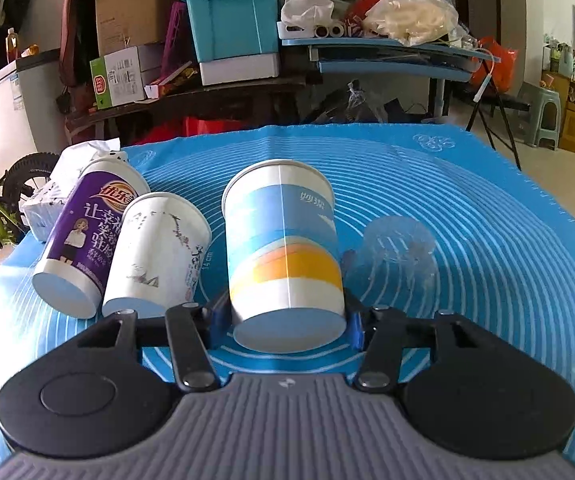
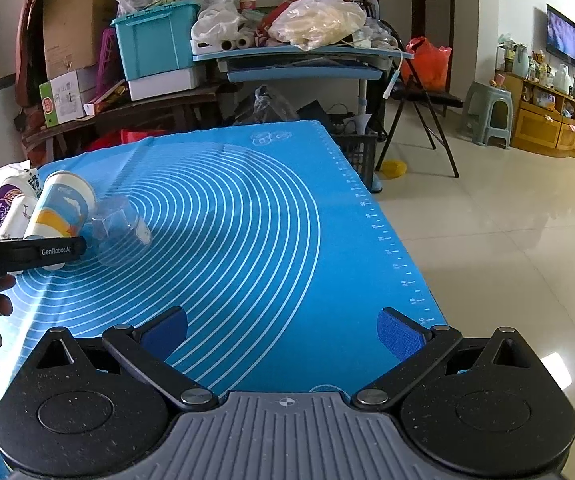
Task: Flip cup upside down
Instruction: 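Lift the banded cup with the right gripper and rotate it rim-down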
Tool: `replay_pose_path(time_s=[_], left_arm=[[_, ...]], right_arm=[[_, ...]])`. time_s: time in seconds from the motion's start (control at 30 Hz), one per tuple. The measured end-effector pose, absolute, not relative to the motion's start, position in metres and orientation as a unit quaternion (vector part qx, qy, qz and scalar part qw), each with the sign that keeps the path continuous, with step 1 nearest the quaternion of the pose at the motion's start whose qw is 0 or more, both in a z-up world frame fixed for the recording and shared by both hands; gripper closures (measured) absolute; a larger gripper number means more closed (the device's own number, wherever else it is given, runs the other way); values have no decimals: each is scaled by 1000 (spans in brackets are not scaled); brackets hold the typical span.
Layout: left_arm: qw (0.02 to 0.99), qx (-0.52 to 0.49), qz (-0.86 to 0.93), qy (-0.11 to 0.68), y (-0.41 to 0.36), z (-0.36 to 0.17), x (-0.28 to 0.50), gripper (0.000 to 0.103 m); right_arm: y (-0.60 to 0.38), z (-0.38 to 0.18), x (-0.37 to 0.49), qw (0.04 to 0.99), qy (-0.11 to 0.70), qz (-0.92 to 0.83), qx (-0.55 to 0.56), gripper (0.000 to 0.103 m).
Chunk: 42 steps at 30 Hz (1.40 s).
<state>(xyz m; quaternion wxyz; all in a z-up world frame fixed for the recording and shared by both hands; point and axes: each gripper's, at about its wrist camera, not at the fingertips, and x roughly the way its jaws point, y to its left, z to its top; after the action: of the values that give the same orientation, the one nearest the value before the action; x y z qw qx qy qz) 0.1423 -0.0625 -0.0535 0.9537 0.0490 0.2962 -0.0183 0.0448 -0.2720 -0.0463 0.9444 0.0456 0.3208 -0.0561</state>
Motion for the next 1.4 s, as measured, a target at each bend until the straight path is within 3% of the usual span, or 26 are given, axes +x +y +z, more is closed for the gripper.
replay_pose_path(time_s=[0.5, 1.0, 1.1, 1.13, 1.4], left_arm=[[944, 27, -85, 318, -71, -42, 52, 47], [929, 25, -102, 356, -70, -65, 30, 47], [932, 29, -92, 349, -71, -65, 29, 33], [934, 36, -86, 345, -72, -64, 29, 24], [934, 22, -89, 345, -67, -58, 29, 9]], right_arm=[[-265, -32, 22, 947, 313, -65, 33, 0], [-250, -31, 5, 943, 329, -56, 9, 0], [-250, -32, 4, 942, 330, -55, 7, 0], [-249, -32, 5, 942, 331, -55, 6, 0], [-249, -31, 6, 942, 332, -54, 1, 0]])
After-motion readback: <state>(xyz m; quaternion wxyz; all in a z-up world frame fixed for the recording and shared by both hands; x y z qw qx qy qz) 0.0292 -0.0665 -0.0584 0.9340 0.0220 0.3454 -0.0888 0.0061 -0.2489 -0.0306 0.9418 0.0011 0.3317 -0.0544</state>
